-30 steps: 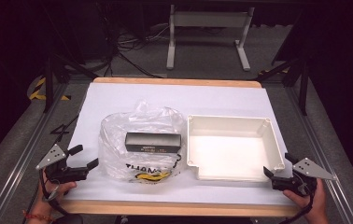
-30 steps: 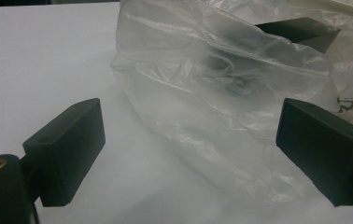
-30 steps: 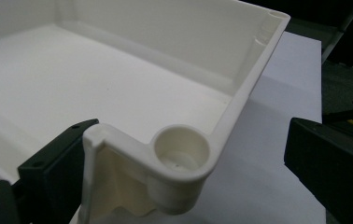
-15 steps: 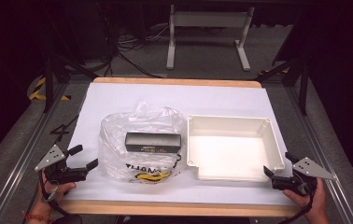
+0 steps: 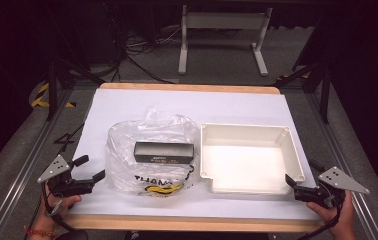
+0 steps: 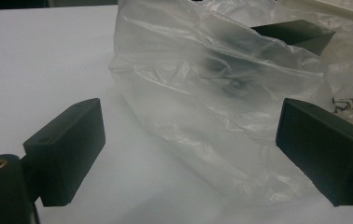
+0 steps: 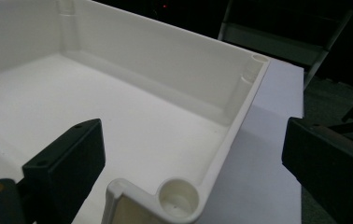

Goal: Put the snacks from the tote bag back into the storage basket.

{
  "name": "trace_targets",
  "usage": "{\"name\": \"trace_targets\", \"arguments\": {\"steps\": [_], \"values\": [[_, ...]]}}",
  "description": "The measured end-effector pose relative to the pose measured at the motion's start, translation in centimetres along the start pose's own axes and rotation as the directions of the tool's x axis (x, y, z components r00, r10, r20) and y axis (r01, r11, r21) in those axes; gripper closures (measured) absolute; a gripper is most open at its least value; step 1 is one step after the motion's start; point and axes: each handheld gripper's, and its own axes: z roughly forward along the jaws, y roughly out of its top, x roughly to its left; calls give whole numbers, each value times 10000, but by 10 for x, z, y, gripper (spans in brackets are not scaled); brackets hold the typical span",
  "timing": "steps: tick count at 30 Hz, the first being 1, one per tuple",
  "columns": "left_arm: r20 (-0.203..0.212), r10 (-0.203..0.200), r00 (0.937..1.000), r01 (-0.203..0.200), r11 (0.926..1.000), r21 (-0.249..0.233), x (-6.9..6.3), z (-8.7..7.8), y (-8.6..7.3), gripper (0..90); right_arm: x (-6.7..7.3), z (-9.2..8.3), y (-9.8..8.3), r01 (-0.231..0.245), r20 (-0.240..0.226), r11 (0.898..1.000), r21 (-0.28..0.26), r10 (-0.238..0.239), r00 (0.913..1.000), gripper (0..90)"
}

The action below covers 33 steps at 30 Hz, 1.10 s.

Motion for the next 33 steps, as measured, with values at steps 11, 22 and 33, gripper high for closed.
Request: {"name": "trace_targets", "arguments": {"steps": [11, 22, 33], "values": [[-8, -3, 10000, 3, 10000, 91, 0, 0, 0, 91, 12, -9, 23, 672, -118, 9961, -566, -680, 9976, 170], [-64, 22, 10000, -21, 10000, 89, 0, 0, 0, 91, 36, 5, 53, 1186, -1223, 9875, -1035, -1310, 9838, 225], [-97, 25, 9999, -24, 9999, 119, 0, 1, 0, 91, 62, 39, 76, 1944, -2546, 9742, -1146, -2180, 9422, 254]]}}
